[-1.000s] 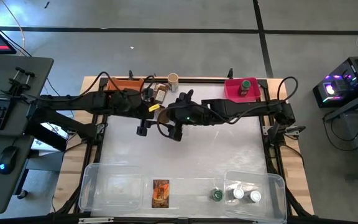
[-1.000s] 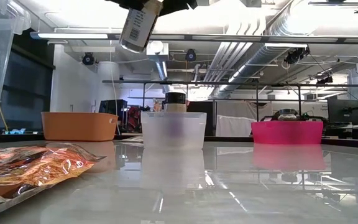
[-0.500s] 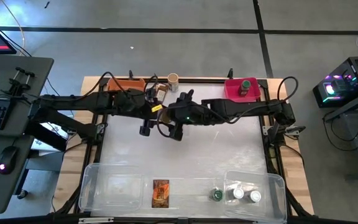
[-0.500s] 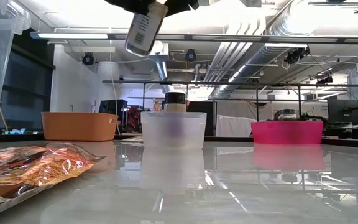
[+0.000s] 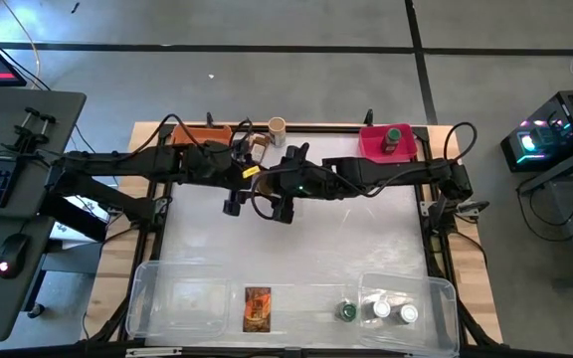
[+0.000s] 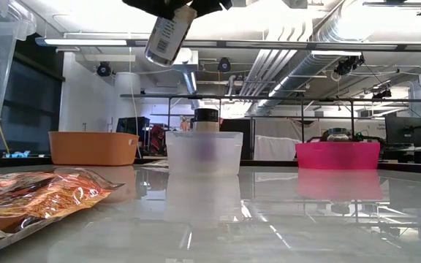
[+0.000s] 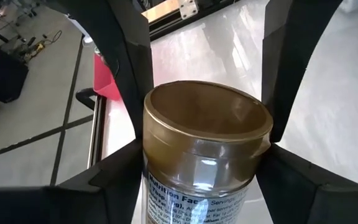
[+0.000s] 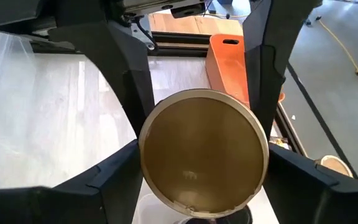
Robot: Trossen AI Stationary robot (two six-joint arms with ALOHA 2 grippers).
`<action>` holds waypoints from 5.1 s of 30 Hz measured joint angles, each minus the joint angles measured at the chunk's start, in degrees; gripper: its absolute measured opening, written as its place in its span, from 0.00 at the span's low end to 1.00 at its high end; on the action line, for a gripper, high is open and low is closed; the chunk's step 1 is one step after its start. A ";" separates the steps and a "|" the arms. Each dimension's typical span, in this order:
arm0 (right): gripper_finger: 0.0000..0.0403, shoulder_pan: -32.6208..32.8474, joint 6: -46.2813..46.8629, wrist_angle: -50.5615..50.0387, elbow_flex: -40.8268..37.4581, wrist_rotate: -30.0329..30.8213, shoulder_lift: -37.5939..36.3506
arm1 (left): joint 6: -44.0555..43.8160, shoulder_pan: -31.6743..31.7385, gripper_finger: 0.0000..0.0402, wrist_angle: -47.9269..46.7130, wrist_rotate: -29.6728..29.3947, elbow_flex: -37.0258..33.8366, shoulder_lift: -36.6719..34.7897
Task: Sort spices by type
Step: Put the bottom gold seasoning bottle into the left transparent bin
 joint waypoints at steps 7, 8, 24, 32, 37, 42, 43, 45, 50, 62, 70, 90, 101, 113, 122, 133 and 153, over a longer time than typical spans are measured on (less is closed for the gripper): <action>0.68 -0.37 -0.87 0.25 0.02 0.88 0.00 | 0.08 -0.15 0.71 0.10 -5.30 0.00 0.04; 0.68 -0.53 -0.85 0.25 0.02 0.89 0.00 | 0.08 -0.13 0.71 0.07 -5.58 0.00 0.04; 0.68 -2.10 -0.42 -5.52 0.09 1.13 -0.42 | -5.53 0.63 0.72 -20.86 -11.53 5.18 -3.44; 0.68 -0.26 3.03 0.20 0.09 -10.14 -1.95 | -30.30 1.75 0.72 -22.27 -2.40 5.20 -16.78; 0.68 3.75 2.65 9.54 0.11 -19.39 0.35 | -42.08 0.34 0.72 -22.12 -3.70 5.20 -24.38; 0.68 6.80 5.17 20.86 0.11 -20.32 5.59 | -45.08 -0.31 0.72 -22.15 -5.58 5.20 -30.09; 0.68 7.26 7.11 22.87 0.11 -20.01 6.53 | -45.04 -0.31 0.72 -22.14 -5.93 5.20 -30.95; 0.68 8.21 11.07 26.21 0.11 -18.04 8.08 | -43.53 -0.28 0.72 -22.15 -6.25 5.20 -32.28; 0.68 10.44 17.30 32.05 0.11 -14.34 10.80 | -39.20 -0.28 0.72 -22.48 -6.13 5.21 -34.58; 0.68 12.28 22.20 39.74 0.11 -11.59 12.28 | -37.42 -0.28 0.72 -24.66 0.03 5.20 -34.78; 0.68 12.17 17.30 30.42 8.29 -17.96 14.90 | -41.69 -0.28 0.72 -24.66 -0.19 5.18 -32.91; 0.68 11.65 13.25 12.74 22.25 -29.33 20.59 | -41.23 -0.28 0.72 -24.77 -0.27 5.18 -27.52; 0.68 12.04 13.28 15.98 22.19 -29.67 25.16 | -43.75 -0.28 0.72 -26.70 -0.26 5.18 -26.31; 0.68 11.89 13.54 18.21 22.16 -29.40 26.60 | -46.78 -0.28 0.72 -28.91 -0.01 5.16 -26.18; 0.68 11.89 13.52 18.03 22.16 -28.37 26.60 | -47.37 -0.28 0.72 -28.99 4.18 5.16 -25.83; 0.68 11.89 13.52 17.16 22.16 -27.81 26.60 | -55.95 -7.91 0.72 -30.77 16.33 5.16 -24.51; 0.68 10.60 14.29 15.72 22.16 -27.67 26.58 | -75.23 -50.62 0.72 -36.18 -12.63 5.11 -13.13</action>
